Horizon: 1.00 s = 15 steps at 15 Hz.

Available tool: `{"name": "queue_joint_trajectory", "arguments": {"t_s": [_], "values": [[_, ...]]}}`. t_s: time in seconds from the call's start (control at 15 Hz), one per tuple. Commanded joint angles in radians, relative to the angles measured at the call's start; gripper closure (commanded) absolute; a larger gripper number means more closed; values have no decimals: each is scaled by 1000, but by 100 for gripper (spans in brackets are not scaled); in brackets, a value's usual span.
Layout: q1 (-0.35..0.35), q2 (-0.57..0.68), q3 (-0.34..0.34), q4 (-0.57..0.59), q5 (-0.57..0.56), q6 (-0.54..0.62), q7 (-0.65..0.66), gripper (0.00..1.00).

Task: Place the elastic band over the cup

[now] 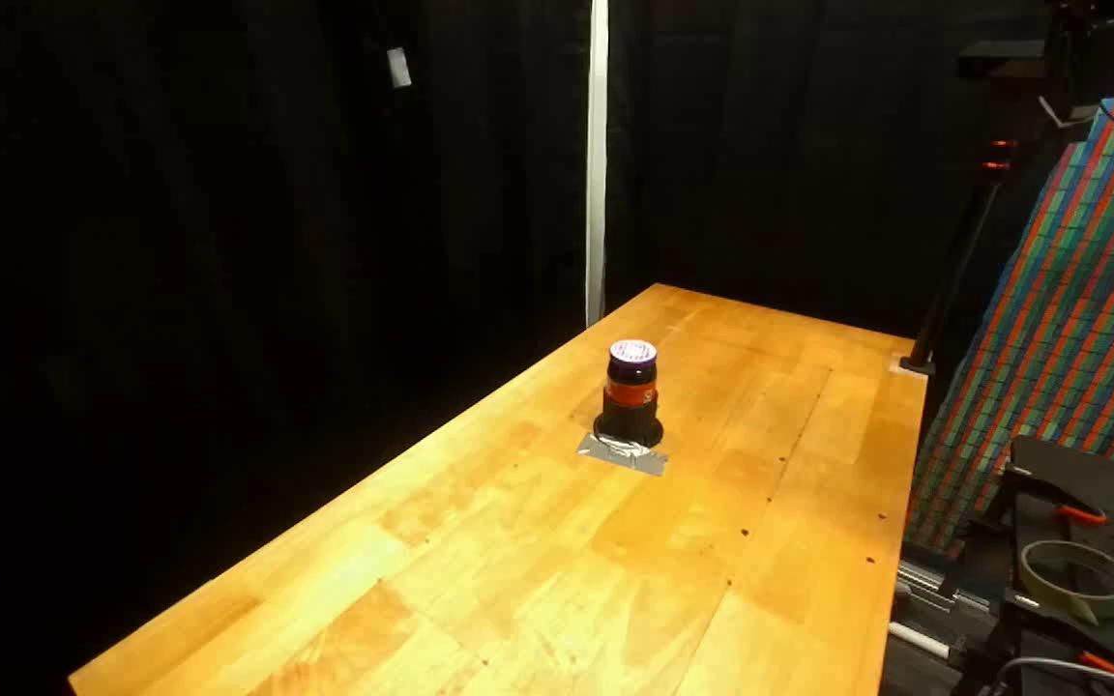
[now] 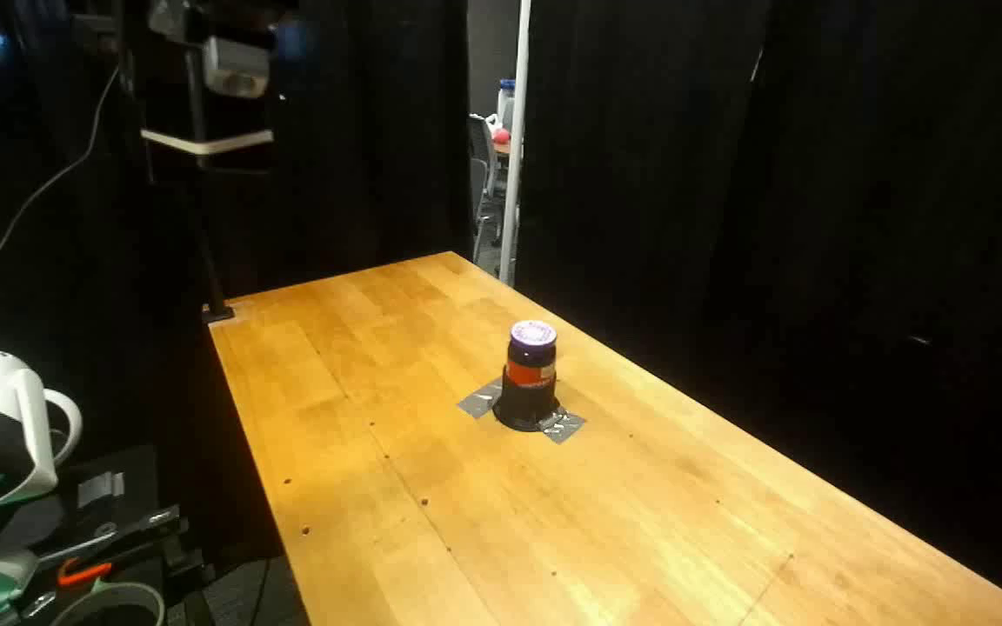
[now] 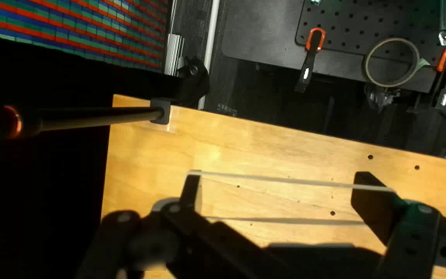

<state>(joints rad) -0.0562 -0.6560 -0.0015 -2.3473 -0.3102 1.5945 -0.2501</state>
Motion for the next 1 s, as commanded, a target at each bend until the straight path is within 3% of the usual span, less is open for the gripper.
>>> {"name": "queue_joint_trajectory", "arguments": {"t_s": [0.0,0.67,0.93], "values": [[31,1,-22,6,-12,-7,13,0],[43,7,-3,37,-16,-6,15,0],[112,173,64,166,43,42,90,0]]}}
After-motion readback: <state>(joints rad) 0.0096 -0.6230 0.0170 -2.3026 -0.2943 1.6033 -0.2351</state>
